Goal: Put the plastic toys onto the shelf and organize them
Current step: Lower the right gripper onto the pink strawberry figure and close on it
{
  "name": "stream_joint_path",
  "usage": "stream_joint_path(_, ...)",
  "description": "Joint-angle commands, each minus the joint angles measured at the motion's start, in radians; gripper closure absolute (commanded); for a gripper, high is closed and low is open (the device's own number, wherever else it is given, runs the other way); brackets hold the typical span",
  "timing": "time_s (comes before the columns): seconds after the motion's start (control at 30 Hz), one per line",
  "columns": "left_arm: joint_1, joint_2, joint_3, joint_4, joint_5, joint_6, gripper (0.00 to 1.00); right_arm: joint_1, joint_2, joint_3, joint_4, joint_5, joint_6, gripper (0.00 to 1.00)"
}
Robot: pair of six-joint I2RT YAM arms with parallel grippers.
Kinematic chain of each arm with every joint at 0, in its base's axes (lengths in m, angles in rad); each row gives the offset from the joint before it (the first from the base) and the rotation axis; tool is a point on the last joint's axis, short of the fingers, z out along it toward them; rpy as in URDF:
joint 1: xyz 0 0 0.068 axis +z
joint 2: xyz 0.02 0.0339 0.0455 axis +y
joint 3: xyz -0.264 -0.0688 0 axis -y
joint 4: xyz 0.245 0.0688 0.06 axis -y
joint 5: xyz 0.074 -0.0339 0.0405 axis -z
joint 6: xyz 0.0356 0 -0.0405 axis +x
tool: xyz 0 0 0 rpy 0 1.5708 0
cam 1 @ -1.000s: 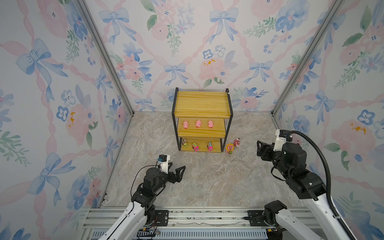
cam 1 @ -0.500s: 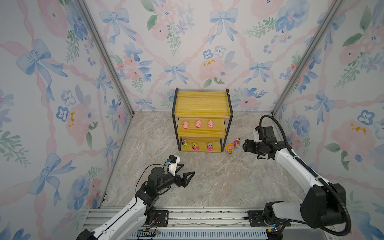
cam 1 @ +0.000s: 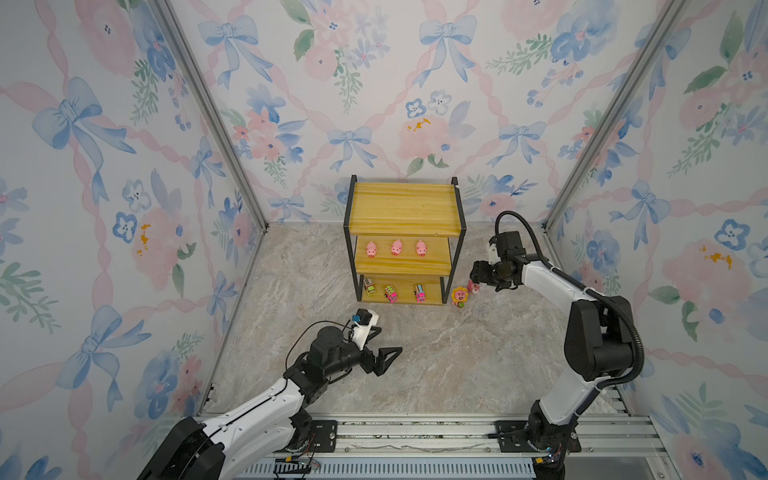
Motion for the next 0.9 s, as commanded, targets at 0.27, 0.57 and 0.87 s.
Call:
stream_joint_path(0.27, -0.010, -0.015, 0.010, 0.031, -0.004, 0.019, 0.02, 0.010, 0.044, -0.024, 0.097, -0.022, -0.056, 0.30)
stream_joint_path(0.57, -0.012, -0.025, 0.003, 0.031, -0.012, 0.014, 0.02, 0.010, 0.091, -0.004, 0.089, -0.026, -0.058, 0.34)
stream_joint_path(0.87, -0.011, -0.014, 0.002, 0.032, -0.017, 0.010, 0.02, 0.016, 0.135, 0.015, 0.085, -0.024, -0.059, 0.36)
